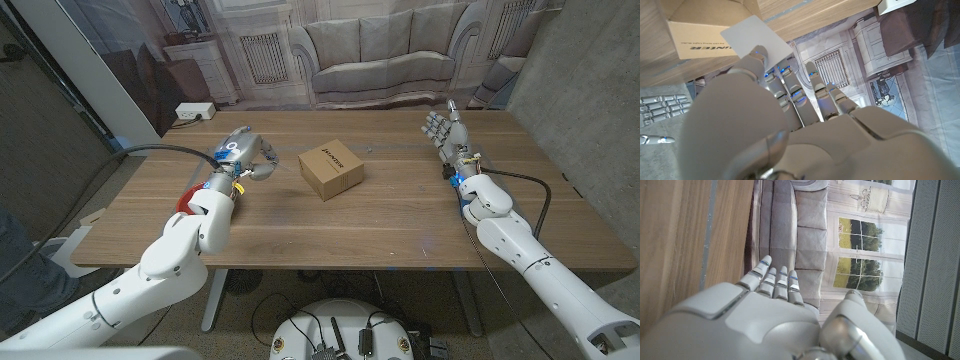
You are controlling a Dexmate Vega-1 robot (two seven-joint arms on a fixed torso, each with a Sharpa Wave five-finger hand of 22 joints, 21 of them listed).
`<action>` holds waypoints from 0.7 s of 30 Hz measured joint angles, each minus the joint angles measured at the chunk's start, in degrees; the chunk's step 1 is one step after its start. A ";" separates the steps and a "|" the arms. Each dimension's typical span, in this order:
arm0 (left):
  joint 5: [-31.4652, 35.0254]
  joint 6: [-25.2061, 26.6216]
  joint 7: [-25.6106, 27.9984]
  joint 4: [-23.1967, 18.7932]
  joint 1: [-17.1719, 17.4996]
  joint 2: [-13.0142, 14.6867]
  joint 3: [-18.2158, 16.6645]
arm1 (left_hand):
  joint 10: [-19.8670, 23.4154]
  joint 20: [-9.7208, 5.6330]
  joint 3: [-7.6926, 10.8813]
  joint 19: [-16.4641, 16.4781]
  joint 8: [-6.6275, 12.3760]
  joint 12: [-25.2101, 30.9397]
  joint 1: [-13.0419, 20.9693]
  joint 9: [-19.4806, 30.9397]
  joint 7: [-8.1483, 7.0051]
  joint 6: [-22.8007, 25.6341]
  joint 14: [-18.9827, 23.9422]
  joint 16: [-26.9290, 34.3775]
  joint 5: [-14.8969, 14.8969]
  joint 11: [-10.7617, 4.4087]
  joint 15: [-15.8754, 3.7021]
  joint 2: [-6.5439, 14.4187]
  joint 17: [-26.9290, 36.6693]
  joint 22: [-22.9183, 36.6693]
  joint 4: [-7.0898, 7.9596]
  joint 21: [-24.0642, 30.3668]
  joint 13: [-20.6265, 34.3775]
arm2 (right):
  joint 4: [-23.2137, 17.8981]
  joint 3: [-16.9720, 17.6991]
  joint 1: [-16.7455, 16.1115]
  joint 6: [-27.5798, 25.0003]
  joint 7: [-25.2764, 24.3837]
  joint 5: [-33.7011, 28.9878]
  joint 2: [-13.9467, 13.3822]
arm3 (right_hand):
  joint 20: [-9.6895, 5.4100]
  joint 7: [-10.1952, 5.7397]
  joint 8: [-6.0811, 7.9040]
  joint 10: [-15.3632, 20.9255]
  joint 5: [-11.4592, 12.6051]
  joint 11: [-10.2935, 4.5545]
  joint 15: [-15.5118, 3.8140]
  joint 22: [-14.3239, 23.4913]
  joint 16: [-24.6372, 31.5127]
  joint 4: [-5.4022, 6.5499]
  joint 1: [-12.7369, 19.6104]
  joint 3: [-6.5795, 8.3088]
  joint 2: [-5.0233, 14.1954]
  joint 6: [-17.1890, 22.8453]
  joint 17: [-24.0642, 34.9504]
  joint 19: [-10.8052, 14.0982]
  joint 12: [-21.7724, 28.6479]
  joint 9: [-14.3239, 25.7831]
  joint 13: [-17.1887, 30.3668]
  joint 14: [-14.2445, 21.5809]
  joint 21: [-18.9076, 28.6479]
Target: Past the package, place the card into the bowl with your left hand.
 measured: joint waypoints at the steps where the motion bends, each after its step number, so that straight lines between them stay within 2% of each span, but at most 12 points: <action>1: -0.02 0.27 0.17 -0.16 0.37 0.12 -0.19 | 0.00 0.00 0.00 0.00 0.00 0.00 0.00 0.00 0.00 0.00 0.00 0.00 0.00 0.00 0.00 0.00 0.00 0.00 0.00 0.00 0.00 | -0.09 0.00 0.00 -0.21 0.00 -0.01 -0.14 | 0.00 0.00 0.00 0.00 0.00 0.00 0.00 0.00 0.00 -0.01 0.00 -0.01 0.00 0.00 0.00 0.00 0.00 0.00 0.00 0.00 0.00; 21: -1.03 3.51 3.02 -2.02 6.06 1.61 -3.58 | 0.00 0.00 0.47 0.00 0.00 0.00 0.00 0.27 0.00 0.00 0.03 0.00 -0.01 0.00 -0.03 0.00 0.00 0.00 0.01 0.00 -0.01 | -0.69 0.97 -1.09 -0.65 0.06 0.46 -1.30 | 0.00 0.00 0.00 0.00 0.00 0.00 0.00 0.00 0.00 -0.16 -0.23 -0.16 0.23 0.00 0.00 0.00 0.00 0.00 0.00 0.00 0.00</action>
